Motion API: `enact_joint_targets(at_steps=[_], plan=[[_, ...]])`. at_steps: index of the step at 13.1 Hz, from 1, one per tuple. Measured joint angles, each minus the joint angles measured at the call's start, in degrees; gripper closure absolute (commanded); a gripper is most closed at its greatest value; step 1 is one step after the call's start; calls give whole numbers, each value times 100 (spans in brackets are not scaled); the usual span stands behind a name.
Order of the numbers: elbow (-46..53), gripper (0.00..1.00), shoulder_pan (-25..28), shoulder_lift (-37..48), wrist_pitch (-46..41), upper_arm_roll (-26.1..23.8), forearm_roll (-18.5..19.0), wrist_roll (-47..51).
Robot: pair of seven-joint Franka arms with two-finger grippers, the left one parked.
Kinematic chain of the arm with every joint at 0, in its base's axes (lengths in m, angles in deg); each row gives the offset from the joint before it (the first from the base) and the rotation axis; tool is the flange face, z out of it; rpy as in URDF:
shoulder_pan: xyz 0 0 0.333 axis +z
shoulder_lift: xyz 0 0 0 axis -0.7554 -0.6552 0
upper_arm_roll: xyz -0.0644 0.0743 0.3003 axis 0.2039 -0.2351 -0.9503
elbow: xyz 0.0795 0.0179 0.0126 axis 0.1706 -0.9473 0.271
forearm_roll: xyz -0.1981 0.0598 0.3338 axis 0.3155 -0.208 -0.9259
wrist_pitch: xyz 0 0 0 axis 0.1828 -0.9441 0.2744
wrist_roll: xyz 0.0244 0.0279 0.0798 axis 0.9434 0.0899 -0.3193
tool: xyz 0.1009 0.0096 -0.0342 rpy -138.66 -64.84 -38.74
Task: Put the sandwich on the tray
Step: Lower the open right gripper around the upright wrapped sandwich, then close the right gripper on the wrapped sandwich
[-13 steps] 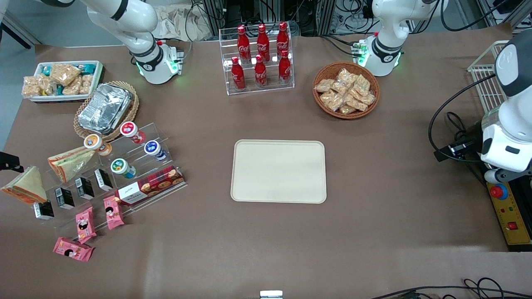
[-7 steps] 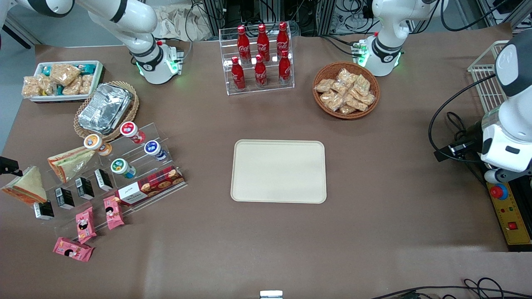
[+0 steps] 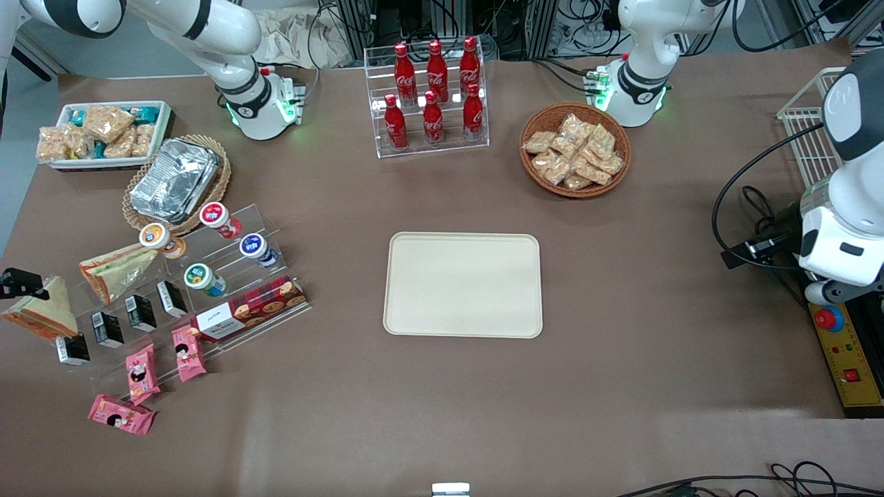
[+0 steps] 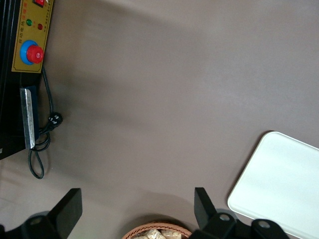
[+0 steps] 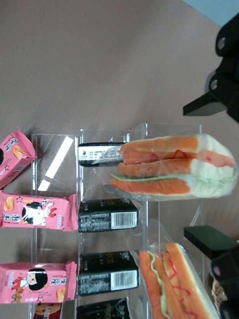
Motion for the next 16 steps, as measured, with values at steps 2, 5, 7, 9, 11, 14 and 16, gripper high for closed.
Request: enact_joint_targets(at_steps=[2,5,7,9,11,14,16], plan=[[0,4,1,-74,31,-1,-3,-4],[0,18,4,-149,47,-8,-4,-8],[1,29,4,-176,48,-8,-4,-14],[1,39,4,-199,52,-7,-5,-20],[1,50,3,-204,52,-6,-5,-34],[6,64,-5,-207,52,-1,-6,-132],[8,63,-7,-207,52,1,-7,-163]])
